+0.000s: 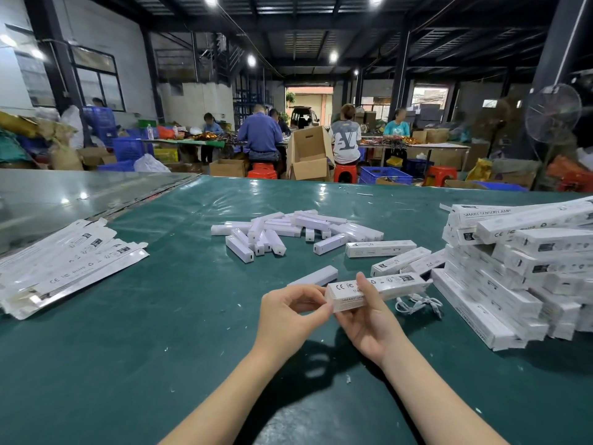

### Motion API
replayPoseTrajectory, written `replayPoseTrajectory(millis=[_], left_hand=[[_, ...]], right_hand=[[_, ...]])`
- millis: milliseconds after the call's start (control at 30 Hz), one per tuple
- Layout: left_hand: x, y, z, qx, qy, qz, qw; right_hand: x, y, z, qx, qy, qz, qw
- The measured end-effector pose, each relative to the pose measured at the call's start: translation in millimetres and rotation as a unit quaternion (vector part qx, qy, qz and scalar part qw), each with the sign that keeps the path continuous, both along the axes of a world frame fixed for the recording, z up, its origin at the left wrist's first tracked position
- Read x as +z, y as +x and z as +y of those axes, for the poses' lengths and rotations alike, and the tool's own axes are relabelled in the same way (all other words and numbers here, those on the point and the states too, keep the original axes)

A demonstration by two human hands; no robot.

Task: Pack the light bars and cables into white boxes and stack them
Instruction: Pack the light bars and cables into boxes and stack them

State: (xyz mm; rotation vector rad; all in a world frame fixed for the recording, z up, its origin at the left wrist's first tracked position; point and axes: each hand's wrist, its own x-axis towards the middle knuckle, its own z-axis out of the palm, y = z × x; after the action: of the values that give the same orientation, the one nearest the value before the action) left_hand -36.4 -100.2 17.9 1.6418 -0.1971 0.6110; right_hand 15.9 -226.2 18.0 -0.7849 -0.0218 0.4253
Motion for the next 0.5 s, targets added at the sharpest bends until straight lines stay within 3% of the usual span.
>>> replayPoseTrajectory(millis=[333,500], left_hand=[[-0.6,1.0,-4.3,0.028,-0.007,0.0,1.0],[-8.7,0.0,-12.3,0.088,0.101,-0.062,0.989]], right_hand=[[2.7,-3.0,2.7,-0.025,0.024,0.01,0.999],[2.0,-2.7,3.9,-0.055,0.059,0.03,0.996]])
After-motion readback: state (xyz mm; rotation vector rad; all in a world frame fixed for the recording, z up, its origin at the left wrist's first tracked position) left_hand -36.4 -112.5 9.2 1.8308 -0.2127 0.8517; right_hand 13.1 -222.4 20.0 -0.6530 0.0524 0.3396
